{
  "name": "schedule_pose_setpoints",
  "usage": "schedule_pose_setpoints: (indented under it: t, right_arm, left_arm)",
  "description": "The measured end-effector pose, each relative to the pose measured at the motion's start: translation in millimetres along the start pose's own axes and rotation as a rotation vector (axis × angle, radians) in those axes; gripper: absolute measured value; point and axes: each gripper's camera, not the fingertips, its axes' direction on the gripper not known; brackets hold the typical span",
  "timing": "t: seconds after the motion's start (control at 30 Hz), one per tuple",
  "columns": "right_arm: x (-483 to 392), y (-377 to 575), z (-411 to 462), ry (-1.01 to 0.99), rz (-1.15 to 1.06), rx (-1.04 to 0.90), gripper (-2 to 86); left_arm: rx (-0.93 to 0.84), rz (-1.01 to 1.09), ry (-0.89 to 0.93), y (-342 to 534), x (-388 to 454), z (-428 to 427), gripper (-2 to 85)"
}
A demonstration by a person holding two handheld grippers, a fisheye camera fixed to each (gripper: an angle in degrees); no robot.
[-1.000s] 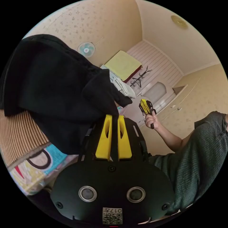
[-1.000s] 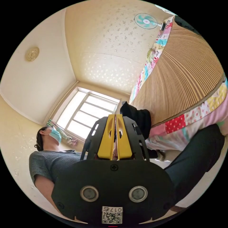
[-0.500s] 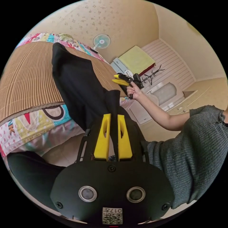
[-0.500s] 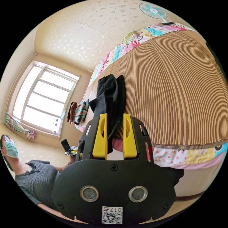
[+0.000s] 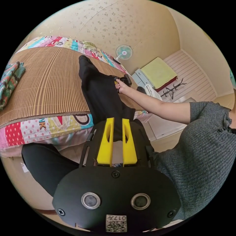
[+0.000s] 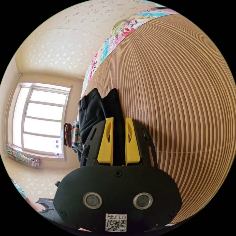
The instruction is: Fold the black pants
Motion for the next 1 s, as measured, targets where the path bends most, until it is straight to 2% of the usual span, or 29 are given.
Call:
schedule_pose_setpoints:
  t: [0.13, 0.2, 0.3, 0.4, 0.47, 0.53, 0.6, 0.67, 0.73, 0.8, 0.87, 1.0]
  right_arm:
    - [-9, -6, 2, 0.062, -0.042, -0.033, 3.1]
    - [-14, 16, -21, -0.238, -0.107, 0.015, 2.4]
    - [-18, 58, -50, -0.563, -0.158, 0.066, 1.9]
    - [-38, 102, -76, -0.754, -0.233, 0.067, 1.9]
    - [-57, 129, -88, -0.828, -0.297, 0.038, 1.9]
    - [-77, 158, -102, -0.818, -0.378, 0.013, 1.8]
    - [-86, 197, -130, -0.771, -0.425, 0.058, 1.7]
    - [-72, 219, -153, -0.782, -0.387, 0.122, 1.7]
    - [-51, 236, -177, -0.828, -0.35, 0.198, 1.7]
    - [-23, 255, -211, -0.926, -0.305, 0.299, 1.7]
    - [-12, 266, -235, -0.985, -0.292, 0.358, 1.6]
    - [-30, 289, -299, -1.06, -0.419, 0.456, 1.5]
  left_arm:
    - [0.101, 0.014, -0.075, -35, -14, -2, 7.6]
    - [0.138, 0.043, -0.068, -59, -15, 0, 8.0]
    - [0.228, 0.066, -0.152, -98, -18, -4, 10.7]
    - [0.319, -0.024, -0.109, -133, -49, -14, 15.5]
    - [0.299, -0.148, -0.025, -155, -82, -10, 19.1]
    - [0.262, -0.245, 0.019, -161, -108, -1, 19.6]
    - [0.264, -0.35, -0.011, -149, -130, 0, 17.5]
    - [0.315, -0.375, 0.007, -117, -149, -7, 8.0]
    - [0.337, -0.368, 0.083, -94, -163, -11, 3.0]
    - [0.362, -0.363, 0.099, -75, -169, -22, 1.9]
    - [0.433, -0.314, 0.019, -57, -163, -53, 1.0]
    - [0.626, -0.249, -0.061, -40, -142, -116, 0.1]
